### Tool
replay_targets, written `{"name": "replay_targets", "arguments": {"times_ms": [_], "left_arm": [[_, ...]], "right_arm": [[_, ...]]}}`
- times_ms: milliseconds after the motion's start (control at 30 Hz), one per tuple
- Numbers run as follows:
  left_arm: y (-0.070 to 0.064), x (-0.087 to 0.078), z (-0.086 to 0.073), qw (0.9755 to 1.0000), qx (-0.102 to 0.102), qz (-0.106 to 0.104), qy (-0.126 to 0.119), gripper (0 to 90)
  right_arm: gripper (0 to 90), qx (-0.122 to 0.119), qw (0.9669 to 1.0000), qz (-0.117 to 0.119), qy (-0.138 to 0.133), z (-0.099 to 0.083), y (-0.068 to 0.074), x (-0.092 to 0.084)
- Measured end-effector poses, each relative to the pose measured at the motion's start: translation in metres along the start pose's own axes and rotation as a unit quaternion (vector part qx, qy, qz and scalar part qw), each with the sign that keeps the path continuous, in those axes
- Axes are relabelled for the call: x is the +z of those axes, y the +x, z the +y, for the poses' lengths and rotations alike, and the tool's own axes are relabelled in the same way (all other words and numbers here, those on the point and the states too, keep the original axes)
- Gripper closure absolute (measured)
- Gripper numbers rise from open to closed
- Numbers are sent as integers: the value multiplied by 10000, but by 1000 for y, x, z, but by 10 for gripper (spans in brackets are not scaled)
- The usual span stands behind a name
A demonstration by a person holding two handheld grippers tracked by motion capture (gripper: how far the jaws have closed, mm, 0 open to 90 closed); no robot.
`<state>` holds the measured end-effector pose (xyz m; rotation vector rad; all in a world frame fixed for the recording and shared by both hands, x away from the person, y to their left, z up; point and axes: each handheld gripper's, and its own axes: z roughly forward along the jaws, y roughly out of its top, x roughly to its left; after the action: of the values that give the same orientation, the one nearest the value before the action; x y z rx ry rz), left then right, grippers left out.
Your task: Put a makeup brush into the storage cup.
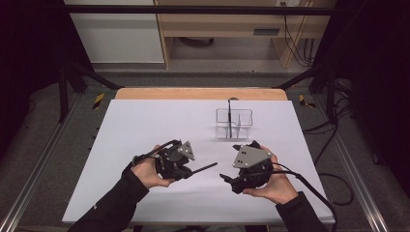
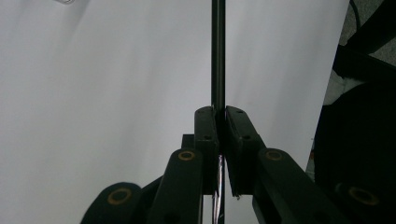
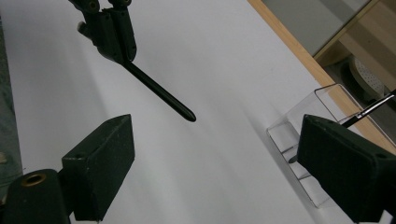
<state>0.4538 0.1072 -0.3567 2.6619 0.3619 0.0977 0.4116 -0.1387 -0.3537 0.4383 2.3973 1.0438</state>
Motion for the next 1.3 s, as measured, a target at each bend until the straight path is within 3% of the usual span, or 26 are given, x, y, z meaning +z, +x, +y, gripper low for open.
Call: {"name": "replay_targets", "arguments": {"times_ms": [400,500,567,767,1033,1300], "left_arm": [[-5,1,10,9997,175,-123,75,840],[-7,2,12,9997,74,-244,2,840],[-6,2,14,9996,119,-259,29,840],[-6,3,17,9993,87,-349,39,840],[-7,4,20,9989,71,-457,32,840],[-7,4,23,9983,86,-561,103,840]], "right_arm": [[133,-382,9990,90,235,5,7,4],[138,-506,9981,137,322,6,11,6],[142,-645,9970,217,369,7,12,7],[150,-720,9957,298,502,9,17,12],[185,-1162,9904,345,659,13,20,15],[236,-1383,9866,375,780,14,27,21]]}}
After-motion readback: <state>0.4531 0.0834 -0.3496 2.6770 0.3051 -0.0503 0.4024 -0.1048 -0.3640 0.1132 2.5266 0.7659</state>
